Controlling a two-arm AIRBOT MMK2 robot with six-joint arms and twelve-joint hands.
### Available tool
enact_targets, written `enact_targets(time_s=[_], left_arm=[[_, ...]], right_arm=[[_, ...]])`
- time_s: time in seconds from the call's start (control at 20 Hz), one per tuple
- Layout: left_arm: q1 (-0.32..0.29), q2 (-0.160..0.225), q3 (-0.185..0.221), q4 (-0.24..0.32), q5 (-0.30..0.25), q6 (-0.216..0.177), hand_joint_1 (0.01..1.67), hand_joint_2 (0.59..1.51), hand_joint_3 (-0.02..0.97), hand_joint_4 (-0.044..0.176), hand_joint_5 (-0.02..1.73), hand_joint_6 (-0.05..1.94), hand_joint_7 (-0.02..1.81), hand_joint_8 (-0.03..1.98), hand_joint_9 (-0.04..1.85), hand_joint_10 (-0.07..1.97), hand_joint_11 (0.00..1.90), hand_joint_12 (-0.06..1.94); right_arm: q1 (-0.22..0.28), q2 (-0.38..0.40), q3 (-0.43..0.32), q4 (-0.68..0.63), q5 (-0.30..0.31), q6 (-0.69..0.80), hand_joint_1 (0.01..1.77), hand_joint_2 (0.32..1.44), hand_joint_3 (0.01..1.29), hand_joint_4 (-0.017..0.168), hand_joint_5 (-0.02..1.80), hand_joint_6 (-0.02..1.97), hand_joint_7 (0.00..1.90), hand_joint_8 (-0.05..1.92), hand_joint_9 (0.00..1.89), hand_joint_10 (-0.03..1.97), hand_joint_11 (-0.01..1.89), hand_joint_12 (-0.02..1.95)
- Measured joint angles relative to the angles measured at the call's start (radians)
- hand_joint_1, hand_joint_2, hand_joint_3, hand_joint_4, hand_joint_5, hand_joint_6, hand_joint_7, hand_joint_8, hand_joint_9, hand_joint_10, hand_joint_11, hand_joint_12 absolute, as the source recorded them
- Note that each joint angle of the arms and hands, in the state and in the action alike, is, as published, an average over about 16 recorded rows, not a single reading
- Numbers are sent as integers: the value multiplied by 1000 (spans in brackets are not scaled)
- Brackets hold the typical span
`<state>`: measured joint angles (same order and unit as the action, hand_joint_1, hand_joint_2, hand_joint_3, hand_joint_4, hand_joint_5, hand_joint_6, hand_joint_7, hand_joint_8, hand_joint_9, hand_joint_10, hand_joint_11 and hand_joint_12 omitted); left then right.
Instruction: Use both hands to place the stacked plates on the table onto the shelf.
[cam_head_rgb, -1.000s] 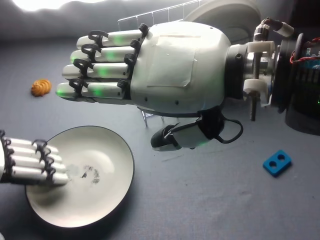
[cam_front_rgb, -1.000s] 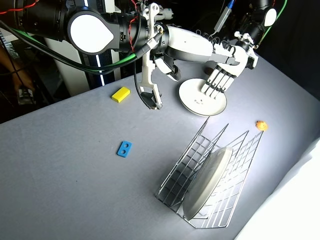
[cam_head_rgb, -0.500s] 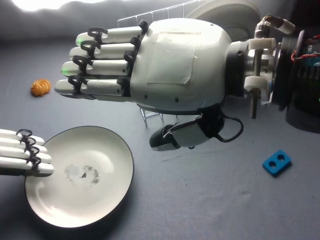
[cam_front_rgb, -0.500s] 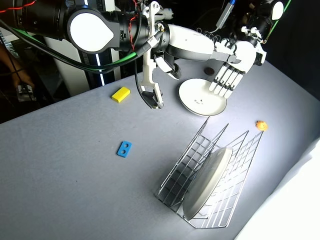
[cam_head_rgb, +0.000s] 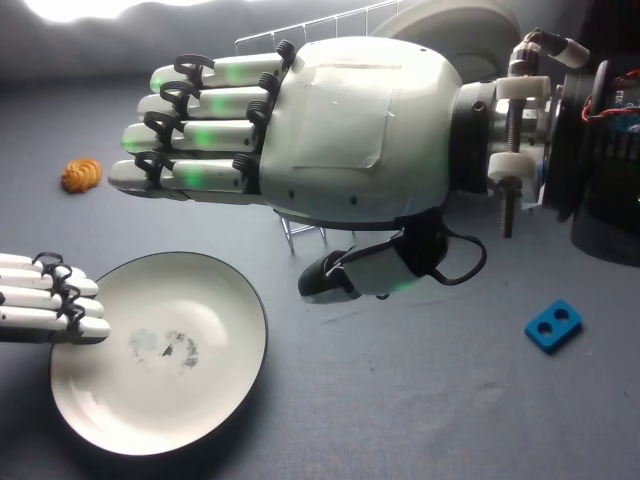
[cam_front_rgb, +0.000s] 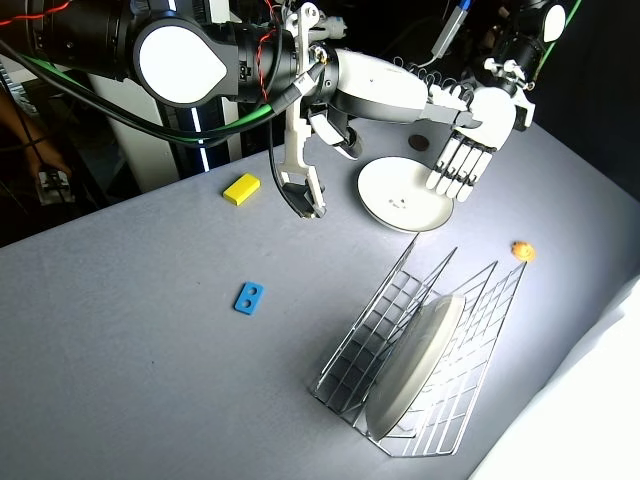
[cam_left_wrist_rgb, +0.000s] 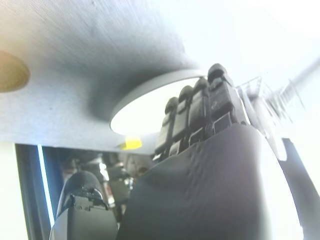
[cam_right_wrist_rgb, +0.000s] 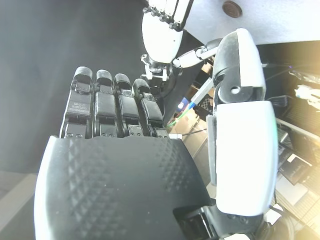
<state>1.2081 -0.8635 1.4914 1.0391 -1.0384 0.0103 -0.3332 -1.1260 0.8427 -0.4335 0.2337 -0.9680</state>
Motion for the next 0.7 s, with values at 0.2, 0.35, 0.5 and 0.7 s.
enact_targets(time_s=[0.2, 0.35, 0.5, 0.7], left_arm=[[13, -3, -6, -4, 10, 0, 21, 1019, 11, -5, 22, 13, 19, 2, -18, -26, 16, 0], [26, -6, -10, -6, 18, 1, 21, 1022, 12, -5, 20, 11, 19, 2, -22, -32, 18, 2], [38, -10, -15, -8, 29, 1, 22, 1021, 12, -4, 14, 7, 15, 1, -24, -36, 21, 7], [51, -15, -23, -14, 43, 1, 21, 1020, 12, -4, 6, 1, 11, 0, -25, -39, 25, 13]], right_arm=[[0, 1, -1, 0, 0, -1, 887, 1006, 14, 4, 19, 18, 13, 5, 21, 6, 22, -1], [0, 2, -3, 0, 0, -8, 881, 1005, 14, 4, 19, 18, 13, 5, 21, 6, 22, -1], [-4, 3, -5, 0, 2, -20, 877, 1005, 14, 4, 19, 18, 13, 5, 21, 6, 22, -1], [-19, -2, -8, 0, 3, -55, 880, 1006, 14, 4, 19, 18, 13, 5, 20, 7, 22, -1]])
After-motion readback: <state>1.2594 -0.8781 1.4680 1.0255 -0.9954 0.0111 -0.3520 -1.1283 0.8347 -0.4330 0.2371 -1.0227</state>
